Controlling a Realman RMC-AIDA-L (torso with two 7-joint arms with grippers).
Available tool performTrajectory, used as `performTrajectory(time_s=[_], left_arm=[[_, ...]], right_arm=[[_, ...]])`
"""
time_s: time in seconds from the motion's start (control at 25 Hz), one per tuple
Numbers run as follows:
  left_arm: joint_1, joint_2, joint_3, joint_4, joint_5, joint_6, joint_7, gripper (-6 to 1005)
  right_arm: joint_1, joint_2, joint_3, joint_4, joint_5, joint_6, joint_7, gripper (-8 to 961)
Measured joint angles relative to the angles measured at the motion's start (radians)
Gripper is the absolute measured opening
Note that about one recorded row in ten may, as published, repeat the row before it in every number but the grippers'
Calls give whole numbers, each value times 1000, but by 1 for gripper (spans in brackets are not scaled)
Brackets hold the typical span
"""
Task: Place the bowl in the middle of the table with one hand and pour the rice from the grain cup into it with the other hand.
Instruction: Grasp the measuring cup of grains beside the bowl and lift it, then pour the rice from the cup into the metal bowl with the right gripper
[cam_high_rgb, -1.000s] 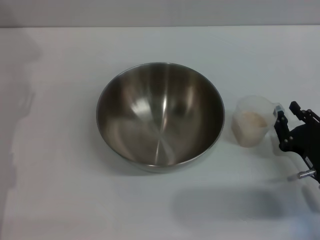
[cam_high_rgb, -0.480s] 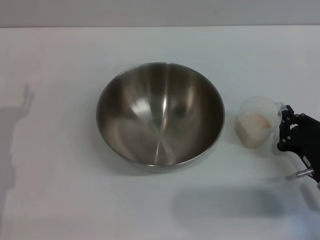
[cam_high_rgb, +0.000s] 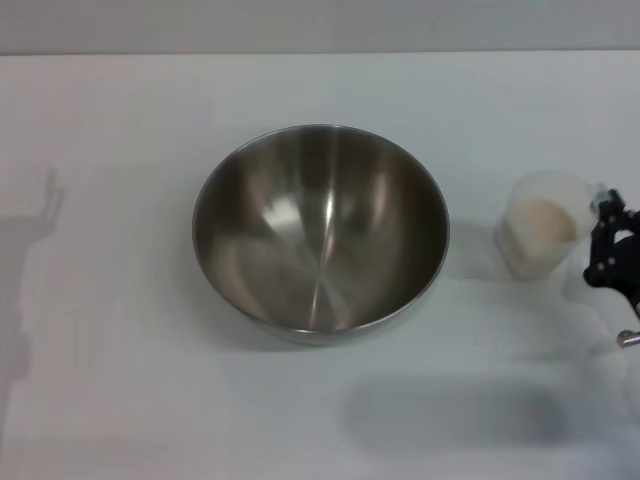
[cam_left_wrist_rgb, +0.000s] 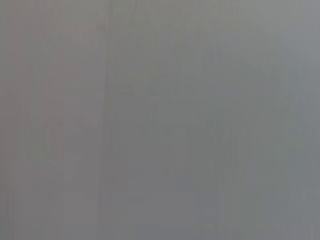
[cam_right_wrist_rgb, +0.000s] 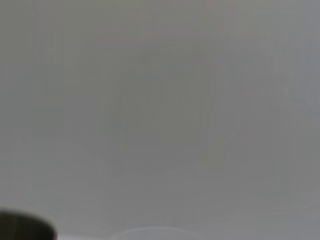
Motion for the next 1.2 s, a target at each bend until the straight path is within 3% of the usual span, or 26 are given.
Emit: performTrajectory(time_s=[0.24,0.44,0.76,0.92,1.2], left_arm=[[12,-1,1,7,1,-2,0,829],[22,-2,9,24,4,-9,-1,829],[34,-5,39,44,2,-12,-1,828],[36,-5,44,55,1,-28,0,828],[24,-5,43,50,0,-58,0,829]], right_arm=[[7,-2,20,0,1,-69,-23,4],[53,-3,46,19,0,-109,-110,4],[196,-6,43,18,-7,-144,-160,4],[252,-3,34,48,-67,-128,-364,5],[253,-3,26,111,-118,-78,-648,4]])
